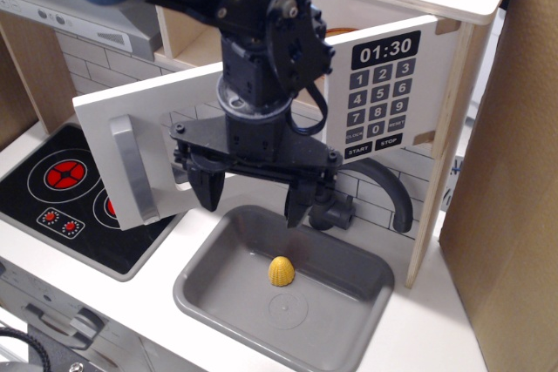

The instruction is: Close microwave

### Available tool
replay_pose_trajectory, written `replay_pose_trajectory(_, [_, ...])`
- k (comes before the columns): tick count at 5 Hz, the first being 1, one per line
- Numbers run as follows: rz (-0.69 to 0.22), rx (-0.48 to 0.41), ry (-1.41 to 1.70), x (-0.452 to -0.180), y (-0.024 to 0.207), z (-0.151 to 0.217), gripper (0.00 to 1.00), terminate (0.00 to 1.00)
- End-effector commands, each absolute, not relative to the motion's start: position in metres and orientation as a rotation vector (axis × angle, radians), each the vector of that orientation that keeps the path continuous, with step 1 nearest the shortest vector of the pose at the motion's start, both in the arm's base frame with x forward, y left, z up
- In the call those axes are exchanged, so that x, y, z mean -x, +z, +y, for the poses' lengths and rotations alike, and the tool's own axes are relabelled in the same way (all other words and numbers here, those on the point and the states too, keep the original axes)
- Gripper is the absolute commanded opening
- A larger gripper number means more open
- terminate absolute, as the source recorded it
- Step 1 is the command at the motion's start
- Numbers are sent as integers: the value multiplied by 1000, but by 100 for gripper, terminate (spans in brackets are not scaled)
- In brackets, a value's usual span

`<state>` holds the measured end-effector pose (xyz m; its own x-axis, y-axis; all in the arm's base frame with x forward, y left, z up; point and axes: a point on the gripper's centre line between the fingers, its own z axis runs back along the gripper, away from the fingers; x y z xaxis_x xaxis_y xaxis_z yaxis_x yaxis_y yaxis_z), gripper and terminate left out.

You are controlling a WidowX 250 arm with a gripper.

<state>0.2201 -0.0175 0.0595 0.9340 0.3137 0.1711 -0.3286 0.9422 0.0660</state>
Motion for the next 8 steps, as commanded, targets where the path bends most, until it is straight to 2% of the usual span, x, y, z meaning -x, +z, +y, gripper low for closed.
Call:
replay_pose_trajectory(1, [-274,-146,344,-257,45,4,100,0])
replay_pose_trajectory(3, [-428,-88,292,-295,59,27,100,0])
replay_pose_trajectory(4, [-462,-82,318,-313,66,39,100,0])
replay_pose_trajectory(6, [-471,-100,383,-341,65,57,100,0])
replay_pose_trajectory(8, [-496,-101,417,-354,67,64,100,0])
